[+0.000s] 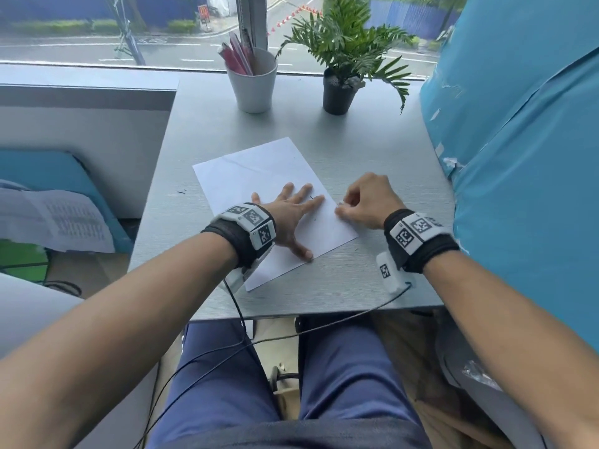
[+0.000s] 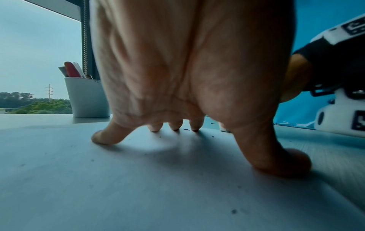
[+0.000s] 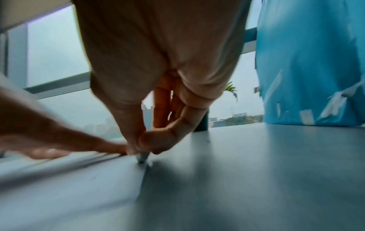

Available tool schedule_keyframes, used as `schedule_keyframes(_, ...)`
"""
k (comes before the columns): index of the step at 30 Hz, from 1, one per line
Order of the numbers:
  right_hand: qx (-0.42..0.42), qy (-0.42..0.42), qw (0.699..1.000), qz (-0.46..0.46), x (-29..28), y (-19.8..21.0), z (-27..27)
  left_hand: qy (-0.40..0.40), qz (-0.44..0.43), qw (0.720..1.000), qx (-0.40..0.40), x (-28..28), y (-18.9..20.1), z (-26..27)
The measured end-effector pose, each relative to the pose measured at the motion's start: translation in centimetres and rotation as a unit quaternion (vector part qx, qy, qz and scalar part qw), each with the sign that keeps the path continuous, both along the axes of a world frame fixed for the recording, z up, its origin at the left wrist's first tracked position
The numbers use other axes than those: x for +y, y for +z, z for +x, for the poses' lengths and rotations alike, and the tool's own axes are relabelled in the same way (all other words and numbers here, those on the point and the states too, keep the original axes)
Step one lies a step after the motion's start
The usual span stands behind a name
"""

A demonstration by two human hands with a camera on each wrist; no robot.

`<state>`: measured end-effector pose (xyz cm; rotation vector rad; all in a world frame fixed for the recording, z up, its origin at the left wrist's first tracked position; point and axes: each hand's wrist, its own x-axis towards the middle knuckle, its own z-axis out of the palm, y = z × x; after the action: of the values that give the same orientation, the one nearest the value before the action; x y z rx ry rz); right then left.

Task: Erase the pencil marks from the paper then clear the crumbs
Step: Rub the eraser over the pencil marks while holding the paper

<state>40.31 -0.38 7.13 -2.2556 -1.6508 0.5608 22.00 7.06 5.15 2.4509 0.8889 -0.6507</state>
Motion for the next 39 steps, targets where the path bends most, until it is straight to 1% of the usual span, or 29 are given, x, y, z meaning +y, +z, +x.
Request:
schedule_keyframes(1, 0.002, -0.011, 1.000, 0.010, 0.4, 0.3, 0.1, 0.001, -0.002, 1.000, 0.000, 0.0, 0.0, 0.0)
schedule_keyframes(2, 0.018, -0.003, 1.000, 0.018, 0.6, 0.5, -0.5, -0.001, -0.001, 1.000, 0.001, 0.1, -0.1, 0.0)
schedule_keyframes(3, 0.038, 0.022, 0.999, 0.020, 0.8, 0.5, -1.7, -0.002, 0.000, 1.000, 0.002, 0.1, -0.2, 0.1)
schedule_keyframes(5, 0.059, 0.073, 0.996, -0.014, 0.6, -0.1, -3.8, 0.002, -0.004, 1.000, 0.001, 0.1, -0.2, 0.0)
schedule_keyframes(6, 0.052, 0.076, 0.995, -0.025, 0.5, -0.4, -4.0, 0.003, -0.003, 1.000, -0.001, 0.0, -0.3, 0.0)
schedule_keyframes(10, 0.002, -0.017, 1.000, -0.018, 1.5, -0.2, -0.5, 0.014, -0.001, 1.000, 0.000, -0.2, -0.1, 0.0)
schedule_keyframes(11, -0.001, -0.026, 1.000, -0.010, 1.5, 0.1, -0.3, 0.014, 0.000, 1.000, 0.003, -0.3, -0.1, 0.0)
schedule_keyframes(12, 0.012, -0.019, 1.000, -0.001, 1.6, 0.3, -0.8, 0.012, 0.001, 1.000, 0.004, -0.2, -0.1, 0.1)
schedule_keyframes(14, 0.054, 0.029, 0.998, 0.003, 1.1, 0.2, -2.9, 0.011, -0.003, 1.000, 0.006, -0.2, -0.2, 0.2)
schedule_keyframes(16, 0.056, 0.072, 0.996, -0.017, 0.2, -0.3, -4.3, 0.011, -0.004, 1.000, 0.007, -0.1, -0.2, 0.2)
schedule_keyframes(17, 0.053, 0.065, 0.996, -0.026, 0.1, -0.5, -4.0, 0.009, -0.004, 1.000, 0.008, -0.2, -0.3, 0.2)
schedule_keyframes(18, 0.046, 0.040, 0.998, -0.027, 0.3, -0.6, -3.1, 0.009, -0.001, 1.000, 0.008, -0.2, -0.4, 0.3)
schedule_keyframes(21, -0.006, -0.024, 1.000, -0.015, 1.1, 0.3, -0.4, 0.020, 0.001, 1.000, 0.008, -0.5, -0.2, 0.2)
schedule_keyframes(22, -0.008, -0.033, 0.999, -0.004, 1.1, 0.6, -0.2, 0.019, 0.004, 1.000, 0.006, -0.4, -0.2, 0.3)
schedule_keyframes(24, 0.038, -0.020, 0.999, 0.004, 0.7, 0.8, -1.1, 0.018, 0.004, 1.000, 0.007, -0.4, -0.2, 0.3)
schedule_keyframes(25, 0.059, 0.001, 0.998, -0.012, 0.3, 0.7, -2.0, 0.019, 0.003, 1.000, 0.007, -0.4, -0.1, 0.3)
schedule_keyframes(26, 0.061, 0.022, 0.998, -0.028, -0.1, 0.3, -2.7, 0.019, 0.004, 1.000, 0.006, -0.4, -0.1, 0.3)
schedule_keyframes(27, 0.047, 0.030, 0.998, -0.033, -0.2, -0.3, -2.8, 0.019, 0.004, 1.000, 0.005, -0.4, -0.1, 0.3)
schedule_keyframes(30, -0.015, -0.022, 1.000, 0.002, 0.2, -0.6, -1.3, 0.017, 0.013, 1.000, -0.012, -0.4, -0.5, -0.2)
schedule_keyframes(31, -0.020, -0.027, 0.999, 0.010, 0.2, -0.6, -0.7, 0.014, 0.018, 1.000, -0.018, -0.5, -0.6, -0.6)
schedule_keyframes(35, 0.040, 0.007, 0.999, -0.028, -0.6, -1.1, -0.9, -0.004, 0.038, 0.998, -0.044, -0.3, -0.8, -2.4)
schedule_keyframes(39, 0.070, -0.007, 0.996, -0.045, -0.5, -1.7, -0.6, -0.014, 0.082, 0.994, -0.069, -0.2, -0.3, -4.2)
